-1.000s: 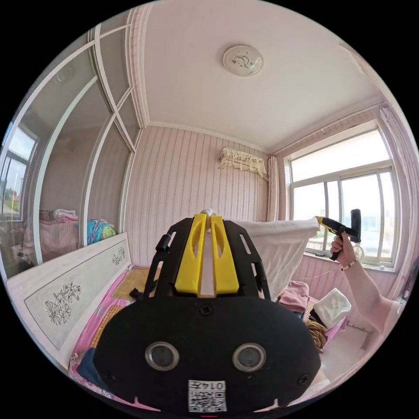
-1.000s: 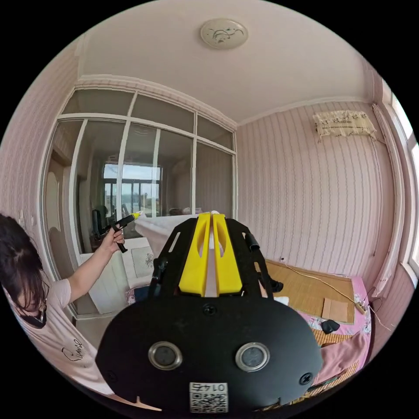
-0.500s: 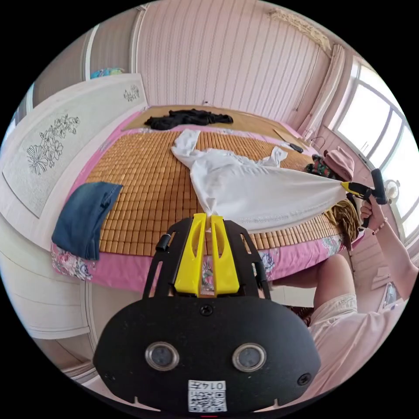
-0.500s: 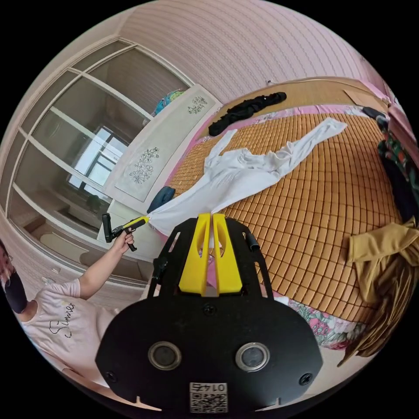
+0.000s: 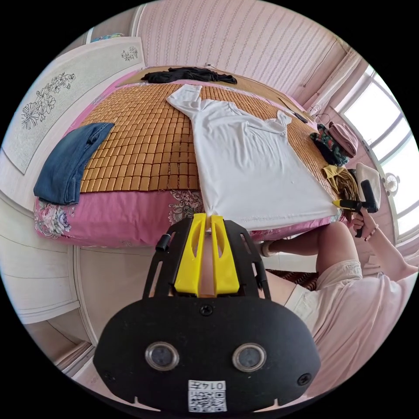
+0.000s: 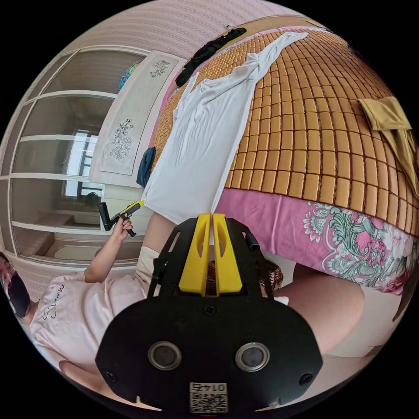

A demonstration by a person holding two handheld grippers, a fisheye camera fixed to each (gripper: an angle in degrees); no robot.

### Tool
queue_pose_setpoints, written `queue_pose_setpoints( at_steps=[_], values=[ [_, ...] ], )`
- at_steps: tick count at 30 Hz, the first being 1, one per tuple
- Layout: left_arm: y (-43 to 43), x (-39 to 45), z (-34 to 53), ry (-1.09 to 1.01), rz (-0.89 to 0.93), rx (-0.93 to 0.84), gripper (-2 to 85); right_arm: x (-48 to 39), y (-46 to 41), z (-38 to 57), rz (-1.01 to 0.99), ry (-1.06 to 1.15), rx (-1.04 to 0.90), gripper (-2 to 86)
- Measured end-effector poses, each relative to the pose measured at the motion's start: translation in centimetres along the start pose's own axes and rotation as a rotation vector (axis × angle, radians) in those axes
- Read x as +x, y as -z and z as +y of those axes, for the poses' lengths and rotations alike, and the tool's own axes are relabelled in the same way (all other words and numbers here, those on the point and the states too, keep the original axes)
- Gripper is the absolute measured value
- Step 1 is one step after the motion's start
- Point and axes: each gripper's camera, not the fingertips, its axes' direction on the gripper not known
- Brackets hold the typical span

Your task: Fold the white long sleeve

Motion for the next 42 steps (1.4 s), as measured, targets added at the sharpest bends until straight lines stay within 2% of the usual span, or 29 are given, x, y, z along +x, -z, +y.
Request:
queue_pose_setpoints(
  at_steps=[5,11,16,21,25,29,32,35,39,42],
  values=[
    [-1.2,-0.9,-1.6,0.03,0.05,-0.043,3.7,-1.0,-1.0,-1.4,0.104,-0.002,-0.04,1.9],
    [0.9,-1.8,-7.0,-0.065,0.024,-0.002,5.1,-5.5,1.7,-6.8,0.34,0.193,-0.004,6.5],
    [-0.6,-0.6,-20.2,-0.155,0.015,0.111,5.0,-10.0,2.0,-16.8,0.441,0.385,0.052,7.7],
    [-7.5,2.1,-35.9,-0.164,0.101,0.111,5.1,-12.5,-0.8,-33.8,0.492,0.496,0.023,10.2],
    [-12.9,4.7,-47.2,-0.155,0.103,0.043,6.4,-11.2,-3.9,-42.4,0.562,0.385,-0.018,11.5],
    [-16.4,6.7,-53.1,-0.166,0.067,-0.021,8.1,-8.5,-7.1,-46.4,0.686,0.281,-0.121,4.8],
    [-18.3,7.6,-56.1,-0.134,0.09,-0.051,9.2,-8.3,-5.5,-47.9,0.556,0.211,-0.08,2.6],
    [-20.3,8.3,-58.6,-0.112,0.052,-0.101,8.7,-9.5,-3.9,-49.5,0.514,0.234,-0.043,0.9],
    [-22.0,9.1,-61.9,-0.179,-0.034,-0.168,3.9,-12.4,-3.1,-53.2,0.548,0.376,-0.063,0.1],
    [-21.0,8.8,-63.3,-0.13,-0.048,-0.116,-0.2,-13.1,-3.3,-56.1,0.557,0.396,-0.092,0.1]
  ],
)
